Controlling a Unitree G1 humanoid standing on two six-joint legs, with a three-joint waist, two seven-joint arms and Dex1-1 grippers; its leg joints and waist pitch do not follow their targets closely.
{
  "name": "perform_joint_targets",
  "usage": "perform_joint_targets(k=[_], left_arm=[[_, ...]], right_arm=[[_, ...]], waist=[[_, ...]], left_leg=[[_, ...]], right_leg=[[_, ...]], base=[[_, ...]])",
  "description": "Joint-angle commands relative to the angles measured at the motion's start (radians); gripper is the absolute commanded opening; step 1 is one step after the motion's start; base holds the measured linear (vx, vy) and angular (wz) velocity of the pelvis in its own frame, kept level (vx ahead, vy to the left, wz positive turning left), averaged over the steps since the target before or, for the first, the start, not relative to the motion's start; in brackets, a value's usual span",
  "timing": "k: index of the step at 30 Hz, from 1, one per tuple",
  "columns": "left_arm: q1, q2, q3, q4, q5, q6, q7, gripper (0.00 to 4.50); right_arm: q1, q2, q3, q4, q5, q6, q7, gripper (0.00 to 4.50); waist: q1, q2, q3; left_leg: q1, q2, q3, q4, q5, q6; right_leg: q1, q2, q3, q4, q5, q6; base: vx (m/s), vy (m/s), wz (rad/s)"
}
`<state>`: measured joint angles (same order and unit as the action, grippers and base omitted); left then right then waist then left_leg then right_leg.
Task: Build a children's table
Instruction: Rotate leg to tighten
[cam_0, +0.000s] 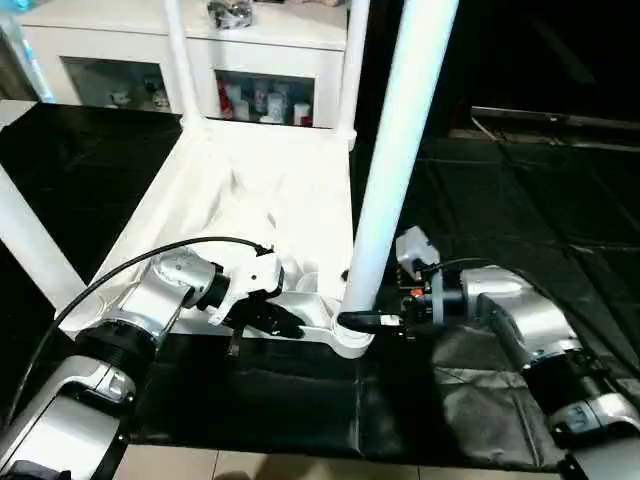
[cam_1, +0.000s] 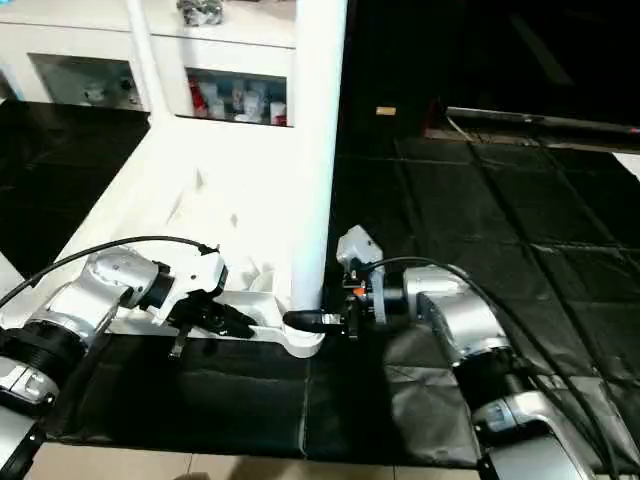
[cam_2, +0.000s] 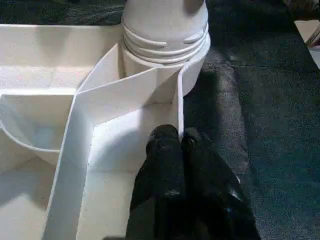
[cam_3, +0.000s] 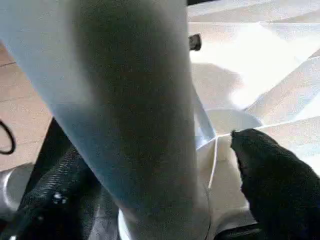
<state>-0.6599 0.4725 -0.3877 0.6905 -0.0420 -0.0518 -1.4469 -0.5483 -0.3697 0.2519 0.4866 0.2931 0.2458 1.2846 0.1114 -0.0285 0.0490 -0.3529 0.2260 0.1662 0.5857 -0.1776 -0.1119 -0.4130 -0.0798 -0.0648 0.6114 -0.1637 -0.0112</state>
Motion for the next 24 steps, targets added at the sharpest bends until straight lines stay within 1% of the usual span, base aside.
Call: perform_joint_targets(k=[1,2,3,4,5,7,8,9,10,12,14,15,16,17,18,19,21,24], left_arm=[[-0.008,0.001,-0.004,-0.030,0.010,0.012,-0.011,0.00],[-0.008,0.002,0.001,-0.030,0.009,0.016,-0.008,0.00],[-0.008,0.003,0.006,-0.032,0.008,0.019,-0.007,0.00],[-0.008,0.003,0.007,-0.033,0.008,0.020,-0.005,0.00],[-0.007,0.005,0.015,-0.039,0.005,0.028,0.003,0.00],[-0.006,0.006,0.018,-0.044,0.003,0.033,0.005,0.00],[-0.006,0.008,0.026,-0.051,-0.004,0.043,0.008,0.00],[-0.006,0.008,0.026,-0.051,-0.004,0.043,0.008,0.00],[-0.006,0.010,0.032,-0.055,-0.009,0.052,0.010,0.00],[-0.004,0.015,0.041,-0.064,-0.015,0.064,0.015,0.00],[-0.001,0.017,0.043,-0.069,-0.015,0.068,0.017,0.00],[0.001,0.018,0.045,-0.072,-0.016,0.071,0.019,0.00],[0.004,0.018,0.046,-0.075,-0.017,0.073,0.019,0.00],[0.007,0.018,0.048,-0.080,-0.018,0.077,0.020,0.00],[0.008,0.018,0.049,-0.082,-0.019,0.079,0.021,0.00],[0.012,0.016,0.052,-0.087,-0.022,0.084,0.024,0.00],[0.015,0.016,0.054,-0.092,-0.023,0.089,0.026,0.00],[0.022,0.008,0.064,-0.105,-0.030,0.111,0.049,0.00]], right_arm=[[-0.019,-0.009,0.007,0.018,-0.004,-0.006,0.035,3.84],[-0.019,-0.009,0.008,0.021,-0.003,-0.006,0.039,3.70],[-0.021,-0.008,0.007,0.027,-0.004,-0.010,0.043,3.70],[-0.021,-0.007,0.008,0.029,-0.004,-0.011,0.044,3.54],[-0.020,-0.004,0.008,0.037,-0.006,-0.015,0.050,3.54],[-0.020,-0.002,0.008,0.039,-0.007,-0.017,0.052,3.31],[-0.017,-0.001,0.008,0.035,-0.005,-0.012,0.056,3.23],[-0.017,-0.001,0.008,0.035,-0.005,-0.012,0.056,3.23],[-0.016,0.000,0.008,0.031,-0.003,-0.008,0.058,3.11],[-0.013,0.001,0.005,0.026,-0.004,-0.003,0.066,2.87],[-0.009,0.002,0.004,0.021,-0.004,0.000,0.070,2.77],[-0.006,0.001,0.004,0.016,-0.004,0.001,0.072,2.53],[-0.004,0.001,0.004,0.013,-0.003,0.004,0.074,2.53],[-0.002,0.001,0.004,0.010,-0.002,0.005,0.075,2.38],[-0.001,0.001,0.004,0.009,-0.002,0.006,0.075,2.38],[0.002,0.002,0.003,0.004,-0.001,0.008,0.075,2.25],[0.004,0.003,0.001,0.001,0.000,0.011,0.075,2.15],[0.014,0.007,-0.004,-0.014,0.007,0.023,0.069,2.12]], waist=[[-0.008,0.004,-0.066],[-0.007,0.004,-0.066],[-0.007,0.005,-0.066],[-0.007,0.005,-0.066],[-0.008,0.005,-0.066],[-0.008,0.004,-0.066],[-0.009,0.007,-0.066],[-0.009,0.007,-0.066],[-0.009,0.008,-0.066],[-0.010,0.005,-0.066],[-0.011,0.005,-0.065],[-0.012,0.004,-0.065],[-0.013,0.004,-0.065],[-0.014,0.004,-0.065],[-0.014,0.004,-0.065],[-0.016,0.004,-0.065],[-0.016,0.005,-0.065],[-0.017,0.004,-0.065]], left_leg=[[0.003,0.003,0.015,-0.067,-0.221,0.015],[0.004,0.003,0.015,-0.067,-0.224,0.015],[0.003,0.002,0.015,-0.066,-0.227,0.015],[0.003,0.002,0.015,-0.067,-0.227,0.014],[0.004,0.002,0.015,-0.067,-0.229,0.014],[0.003,0.002,0.015,-0.067,-0.232,0.011],[0.004,0.002,0.015,-0.067,-0.234,0.011],[0.004,0.002,0.015,-0.067,-0.234,0.011],[0.004,0.002,0.014,-0.067,-0.236,0.011],[0.004,0.002,0.014,-0.067,-0.238,0.011],[0.002,0.002,0.014,-0.068,-0.237,0.012],[0.003,0.002,0.014,-0.068,-0.234,0.012],[0.002,0.001,0.014,-0.068,-0.234,0.013],[0.002,0.002,0.014,-0.068,-0.234,0.013],[0.002,0.002,0.013,-0.068,-0.234,0.013],[0.002,0.002,0.014,-0.068,-0.234,0.013],[0.003,0.002,0.014,-0.068,-0.236,0.014],[0.002,0.002,0.014,-0.068,-0.234,0.014]], right_leg=[[0.056,-0.044,0.037,-0.063,-0.222,-0.211],[0.056,-0.045,0.037,-0.064,-0.229,-0.210],[0.057,-0.045,0.037,-0.066,-0.235,-0.209],[0.057,-0.046,0.037,-0.066,-0.239,-0.208],[0.056,-0.045,0.036,-0.067,-0.246,-0.207],[0.056,-0.045,0.036,-0.067,-0.256,-0.206],[0.055,-0.045,0.036,-0.068,-0.260,-0.203],[0.055,-0.045,0.036,-0.068,-0.260,-0.203],[0.055,-0.045,0.036,-0.068,-0.261,-0.203],[0.055,-0.044,0.036,-0.068,-0.263,-0.203],[0.055,-0.044,0.036,-0.068,-0.265,-0.202],[0.055,-0.044,0.035,-0.068,-0.266,-0.201],[0.055,-0.043,0.035,-0.068,-0.268,-0.200],[0.055,-0.044,0.036,-0.069,-0.271,-0.199],[0.055,-0.044,0.036,-0.069,-0.271,-0.198],[0.055,-0.044,0.036,-0.069,-0.269,-0.199],[0.054,-0.043,0.036,-0.069,-0.271,-0.200],[0.054,-0.043,0.036,-0.068,-0.263,-0.202]], base=[[0.000,0.000,0.00],[0.000,0.000,0.00],[0.000,0.000,0.00],[0.000,0.000,0.00],[0.000,0.000,0.00],[0.000,0.000,0.00],[0.000,0.000,0.00],[0.000,0.000,0.00],[0.000,0.000,0.00],[0.000,0.000,0.00],[0.000,0.000,0.00],[0.000,0.000,0.00],[0.000,0.000,0.00],[0.000,0.000,0.00],[0.000,0.000,0.00],[0.000,0.000,0.00],[0.000,0.000,0.00],[0.000,0.000,0.00]])
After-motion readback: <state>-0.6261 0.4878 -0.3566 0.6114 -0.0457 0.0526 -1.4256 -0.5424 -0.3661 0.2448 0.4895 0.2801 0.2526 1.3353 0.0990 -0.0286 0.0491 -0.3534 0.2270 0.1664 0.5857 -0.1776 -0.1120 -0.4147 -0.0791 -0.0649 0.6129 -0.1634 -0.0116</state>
